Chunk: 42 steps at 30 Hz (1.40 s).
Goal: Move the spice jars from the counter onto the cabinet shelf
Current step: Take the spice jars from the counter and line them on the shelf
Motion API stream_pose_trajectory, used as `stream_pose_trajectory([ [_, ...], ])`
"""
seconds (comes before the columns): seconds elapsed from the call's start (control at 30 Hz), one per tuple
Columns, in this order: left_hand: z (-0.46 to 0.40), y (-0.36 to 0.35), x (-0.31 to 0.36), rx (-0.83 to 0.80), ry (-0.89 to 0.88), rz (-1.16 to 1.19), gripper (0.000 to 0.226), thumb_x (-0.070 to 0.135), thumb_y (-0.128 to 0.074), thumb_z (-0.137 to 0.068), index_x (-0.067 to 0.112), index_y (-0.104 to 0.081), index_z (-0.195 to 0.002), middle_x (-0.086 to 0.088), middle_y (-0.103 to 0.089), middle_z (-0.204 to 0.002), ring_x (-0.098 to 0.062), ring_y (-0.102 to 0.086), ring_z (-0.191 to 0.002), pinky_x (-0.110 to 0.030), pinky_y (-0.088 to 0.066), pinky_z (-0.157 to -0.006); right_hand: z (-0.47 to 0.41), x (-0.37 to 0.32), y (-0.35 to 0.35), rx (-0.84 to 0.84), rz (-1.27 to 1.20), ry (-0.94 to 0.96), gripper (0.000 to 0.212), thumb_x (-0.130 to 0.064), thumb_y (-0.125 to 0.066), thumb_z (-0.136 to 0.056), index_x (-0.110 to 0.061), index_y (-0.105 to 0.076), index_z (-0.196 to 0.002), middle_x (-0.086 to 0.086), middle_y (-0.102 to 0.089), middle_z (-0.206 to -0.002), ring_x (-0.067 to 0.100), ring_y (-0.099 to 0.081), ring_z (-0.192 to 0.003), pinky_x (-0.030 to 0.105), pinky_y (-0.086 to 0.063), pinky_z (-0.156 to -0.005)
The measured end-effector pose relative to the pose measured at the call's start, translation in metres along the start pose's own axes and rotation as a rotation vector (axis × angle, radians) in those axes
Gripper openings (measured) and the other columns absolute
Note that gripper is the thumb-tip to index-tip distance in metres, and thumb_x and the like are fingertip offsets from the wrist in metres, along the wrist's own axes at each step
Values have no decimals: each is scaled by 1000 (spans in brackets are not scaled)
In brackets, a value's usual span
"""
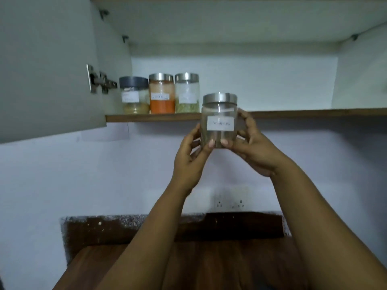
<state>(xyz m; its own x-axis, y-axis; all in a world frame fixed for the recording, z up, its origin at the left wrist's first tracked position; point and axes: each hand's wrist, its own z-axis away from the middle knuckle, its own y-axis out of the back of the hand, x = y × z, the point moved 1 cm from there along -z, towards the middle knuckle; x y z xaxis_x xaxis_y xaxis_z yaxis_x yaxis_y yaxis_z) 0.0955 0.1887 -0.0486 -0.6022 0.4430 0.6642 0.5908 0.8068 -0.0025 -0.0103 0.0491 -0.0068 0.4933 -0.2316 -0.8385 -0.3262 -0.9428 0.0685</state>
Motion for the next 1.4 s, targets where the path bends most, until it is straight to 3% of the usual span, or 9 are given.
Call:
stream_pose_trajectory([
  [0.13, -60, -17, 32, -24, -112, -24, 52, 25, -61, -95, 21, -43, -143, 8, -56, -135, 3, -56, -118, -16, -49, -94, -40, -49, 20, 36, 138, 95, 101, -27, -84, -63, -47, -24, -142, 12, -56, -128, 20, -63, -115, 35, -49, -99],
  [0.3, -112, -20, 31, -23, -71, -119, 55, 29, -61, -95, 21, -40, -145, 0, -53, -140, -15, -55, -124, -46, -48, -102, -94, -72, 45, 47, 450, 73, 100, -32, -87, -68, -43, -22, -144, 1, -59, -120, 16, -60, -112, 33, -46, -97],
  [0.4, -124, -14, 15, 73, -232, -529, 52, 28, -60, -95, 13, -44, -142, -4, -52, -139, -18, -53, -123, -45, -46, -103, -119, -64, 54, -12, 552, -27, 106, -20, -84, -73, -35, -12, -150, 1, -55, -119, 19, -54, -117, 29, -44, -95],
  [0.5, -119, 3, -12, 328, -473, -989, 34, 29, -54, -96, 7, -59, -121, -9, -58, -120, -24, -57, -106, -40, -46, -93, -135, -51, 61, -27, 652, -163, 106, -18, -80, -78, -26, -4, -152, -1, -52, -119, 18, -50, -111, 17, -43, -76],
  [0.6, -115, 14, -38, 368, -621, -1228, 34, 38, -42, -99, 9, -61, -95, -6, -58, -95, -23, -55, -84, -32, -39, -80, -151, -44, 67, -36, 703, -233, 109, -19, -80, -79, -25, 1, -152, 5, -52, -135, 18, -48, -111, 26, -42, -91],
  [0.73, -121, 17, -42, 395, -664, -1235, 32, 38, -43, -98, 12, -60, -88, -3, -56, -86, -19, -50, -78, -28, -34, -76, -168, -38, 59, -37, 747, -277, 113, -23, -79, -80, -23, 8, -153, 12, -51, -137, 21, -48, -115, 30, -38, -100],
  [0.87, -120, 18, -45, 392, -677, -1225, 33, 38, -42, -99, 12, -59, -88, -4, -55, -86, -19, -49, -79, -28, -33, -76, -175, -31, 52, -16, 797, -264, 111, -28, -77, -82, -23, 8, -154, 13, -50, -140, 23, -49, -118, 28, -35, -94],
  [1.17, -121, 15, -45, 417, -668, -1226, 30, 36, -46, -97, 11, -60, -88, -6, -55, -86, -21, -50, -79, -29, -35, -76, -178, -26, 51, -13, 834, -256, 109, -30, -72, -86, -27, 13, -154, 12, -48, -144, 27, -45, -131, 27, -31, -96],
  [1.4, -118, 16, -43, 400, -666, -1225, 30, 36, -46, -96, 10, -60, -88, -7, -56, -86, -21, -51, -79, -28, -33, -77, -174, -27, 51, -18, 907, -267, 115, -30, -72, -86, -23, 24, -151, 17, -43, -148, 29, -43, -135, 32, -32, -106],
])
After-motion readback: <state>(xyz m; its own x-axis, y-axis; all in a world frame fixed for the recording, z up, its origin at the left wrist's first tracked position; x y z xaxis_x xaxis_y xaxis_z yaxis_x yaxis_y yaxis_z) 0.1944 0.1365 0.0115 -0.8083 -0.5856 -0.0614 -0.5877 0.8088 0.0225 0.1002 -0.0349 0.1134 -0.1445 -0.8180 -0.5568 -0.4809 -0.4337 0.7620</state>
